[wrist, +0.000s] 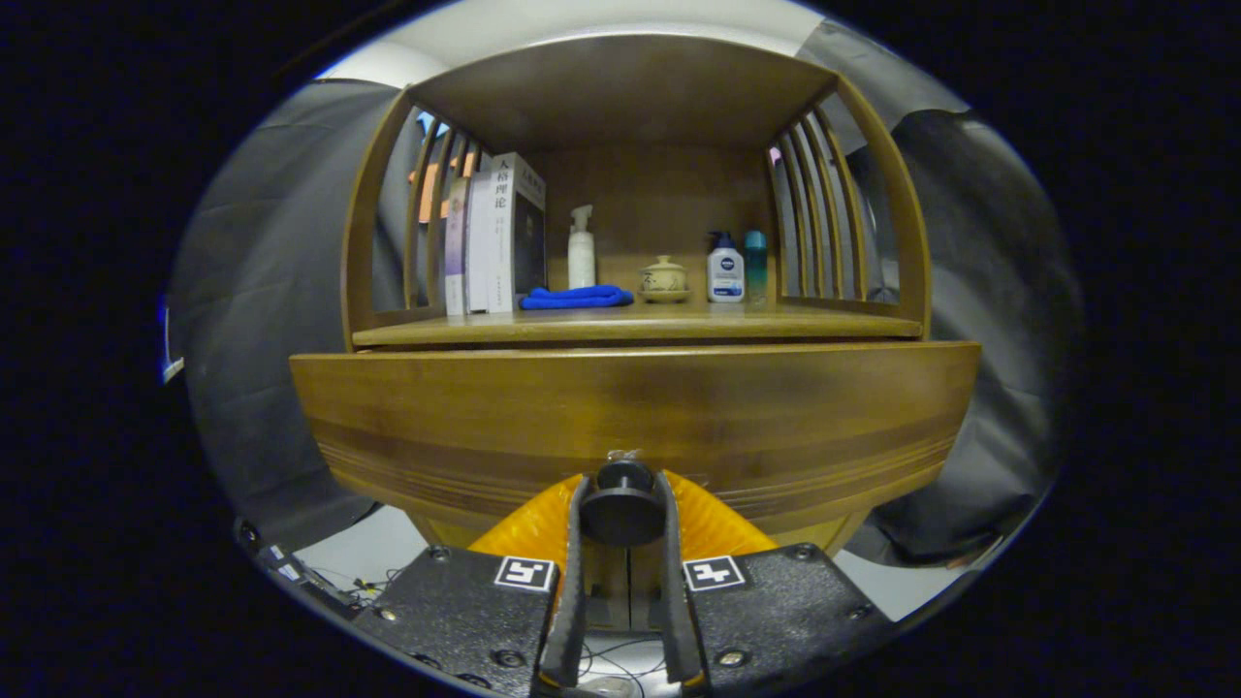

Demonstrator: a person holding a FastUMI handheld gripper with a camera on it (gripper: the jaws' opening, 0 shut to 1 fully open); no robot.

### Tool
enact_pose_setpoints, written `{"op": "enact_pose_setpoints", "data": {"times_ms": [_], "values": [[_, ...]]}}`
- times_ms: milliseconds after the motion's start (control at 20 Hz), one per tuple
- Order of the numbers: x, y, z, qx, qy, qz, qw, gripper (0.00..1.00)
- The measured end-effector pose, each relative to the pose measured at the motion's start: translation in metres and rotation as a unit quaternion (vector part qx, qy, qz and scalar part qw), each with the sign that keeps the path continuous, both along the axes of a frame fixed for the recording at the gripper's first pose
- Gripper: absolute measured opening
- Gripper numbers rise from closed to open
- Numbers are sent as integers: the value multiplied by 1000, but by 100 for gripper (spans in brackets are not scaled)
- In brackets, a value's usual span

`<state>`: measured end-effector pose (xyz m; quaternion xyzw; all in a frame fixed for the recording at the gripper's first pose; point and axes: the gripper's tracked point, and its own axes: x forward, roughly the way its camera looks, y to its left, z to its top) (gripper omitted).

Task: Pull open the drawer, take out the items inside it, and place them on the countertop above the cabinet.

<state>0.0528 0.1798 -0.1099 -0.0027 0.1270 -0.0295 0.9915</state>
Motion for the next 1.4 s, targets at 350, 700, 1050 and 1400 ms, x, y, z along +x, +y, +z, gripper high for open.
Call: {"op": "enact_pose_setpoints", "data": {"times_ms": [350, 700, 1050, 1400], "values": [[-55, 4, -2, 6, 3, 6, 1000, 35], [-92, 6, -9, 12, 6, 12, 1000, 35], [-98, 8, -11, -12, -4, 18, 1000, 42], [-111, 1, 51, -55, -84, 16, 995, 89]]}}
